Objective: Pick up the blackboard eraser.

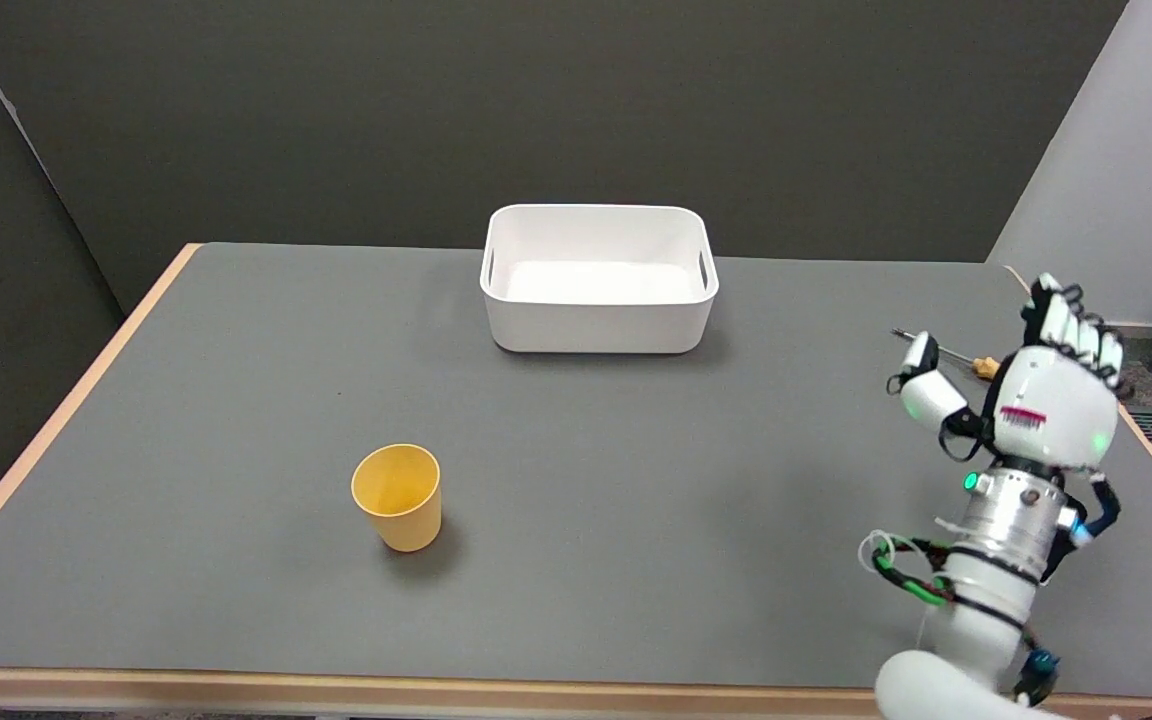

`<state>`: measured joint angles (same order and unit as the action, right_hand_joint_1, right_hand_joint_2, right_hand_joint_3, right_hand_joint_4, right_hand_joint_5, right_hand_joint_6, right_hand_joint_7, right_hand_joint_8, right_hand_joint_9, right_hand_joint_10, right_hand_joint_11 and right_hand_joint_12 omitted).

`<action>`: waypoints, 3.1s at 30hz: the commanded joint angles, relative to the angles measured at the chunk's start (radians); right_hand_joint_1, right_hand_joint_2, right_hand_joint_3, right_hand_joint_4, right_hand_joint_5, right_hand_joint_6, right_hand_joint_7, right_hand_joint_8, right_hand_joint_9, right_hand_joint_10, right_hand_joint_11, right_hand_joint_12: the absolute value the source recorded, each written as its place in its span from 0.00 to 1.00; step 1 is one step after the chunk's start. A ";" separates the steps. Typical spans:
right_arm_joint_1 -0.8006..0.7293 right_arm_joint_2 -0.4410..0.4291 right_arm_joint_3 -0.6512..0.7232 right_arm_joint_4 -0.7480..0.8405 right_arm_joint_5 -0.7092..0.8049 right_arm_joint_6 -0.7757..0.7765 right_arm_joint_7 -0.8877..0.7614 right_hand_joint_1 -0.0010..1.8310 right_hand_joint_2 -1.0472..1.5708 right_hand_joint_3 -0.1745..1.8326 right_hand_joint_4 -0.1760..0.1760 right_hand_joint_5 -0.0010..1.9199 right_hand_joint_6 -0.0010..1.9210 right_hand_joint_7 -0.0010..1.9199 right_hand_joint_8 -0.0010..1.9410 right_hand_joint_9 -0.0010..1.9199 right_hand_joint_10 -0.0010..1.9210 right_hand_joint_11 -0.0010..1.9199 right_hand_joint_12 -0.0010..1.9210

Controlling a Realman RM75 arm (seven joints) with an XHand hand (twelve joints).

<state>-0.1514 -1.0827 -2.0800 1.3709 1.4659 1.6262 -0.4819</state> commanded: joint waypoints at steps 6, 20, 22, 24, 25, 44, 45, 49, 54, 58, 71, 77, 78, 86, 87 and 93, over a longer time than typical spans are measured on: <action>-0.053 -0.179 -0.140 0.055 0.320 0.212 -0.267 0.29 0.66 0.55 0.00 0.03 0.12 0.05 0.30 0.03 0.41 0.00 0.59; -0.092 -0.173 -0.014 -0.024 0.164 0.213 -0.268 0.29 0.67 0.50 0.00 0.00 0.06 0.02 0.24 0.00 0.36 0.00 0.54; -0.098 -0.170 -0.010 -0.020 0.164 0.213 -0.269 0.29 0.67 0.49 0.00 0.00 0.06 0.02 0.24 0.00 0.36 0.00 0.54; -0.105 -0.171 -0.010 -0.023 0.179 0.211 -0.269 0.29 0.67 0.50 0.00 0.00 0.05 0.02 0.24 0.00 0.36 0.00 0.54; -0.110 -0.174 -0.010 -0.024 0.193 0.211 -0.268 0.29 0.67 0.50 0.00 0.00 0.05 0.02 0.24 0.00 0.36 0.00 0.54; -0.100 -0.183 -0.022 -0.032 0.289 0.207 -0.238 0.29 0.67 0.50 0.00 0.00 0.05 0.02 0.24 0.00 0.37 0.00 0.55; -0.094 -0.180 -0.024 -0.034 0.289 0.207 -0.238 0.29 0.67 0.50 0.00 0.00 0.05 0.02 0.24 0.00 0.37 0.00 0.55; -0.071 -0.171 -0.039 -0.042 0.312 0.206 -0.238 0.29 0.67 0.49 0.00 0.00 0.05 0.02 0.24 0.00 0.38 0.00 0.55; -0.049 -0.169 -0.058 -0.066 0.365 0.206 -0.209 0.29 0.66 0.54 0.00 0.00 0.06 0.03 0.26 0.00 0.38 0.00 0.54; -0.038 -0.170 -0.065 -0.080 0.401 0.206 -0.180 0.29 0.66 0.54 0.00 0.00 0.06 0.02 0.26 0.00 0.38 0.00 0.54; -0.017 -0.166 -0.067 -0.088 0.420 0.205 -0.178 0.29 0.65 0.55 0.00 0.00 0.06 0.03 0.29 0.02 0.39 0.00 0.54; -0.011 -0.165 -0.067 -0.092 0.420 0.204 -0.179 0.30 0.66 0.55 0.00 0.00 0.07 0.04 0.33 0.03 0.42 0.00 0.55; -0.009 -0.165 -0.067 -0.096 0.418 0.204 -0.181 0.30 0.67 0.54 0.00 0.00 0.07 0.04 0.35 0.04 0.43 0.00 0.55; 0.007 -0.163 -0.081 -0.128 0.415 0.204 -0.187 0.45 0.71 0.48 0.00 0.02 0.15 0.00 0.73 0.00 0.75 0.04 0.74; 0.008 -0.162 -0.081 -0.129 0.415 0.204 -0.187 0.47 0.72 0.47 0.00 0.02 0.16 0.00 0.77 0.00 0.77 0.04 0.80; 0.012 -0.161 -0.083 -0.130 0.418 0.203 -0.182 0.49 0.72 0.47 0.00 0.03 0.17 0.00 0.85 0.00 0.88 0.00 0.93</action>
<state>-0.1593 -1.2477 -2.1524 1.2650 1.8743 1.8313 -0.6682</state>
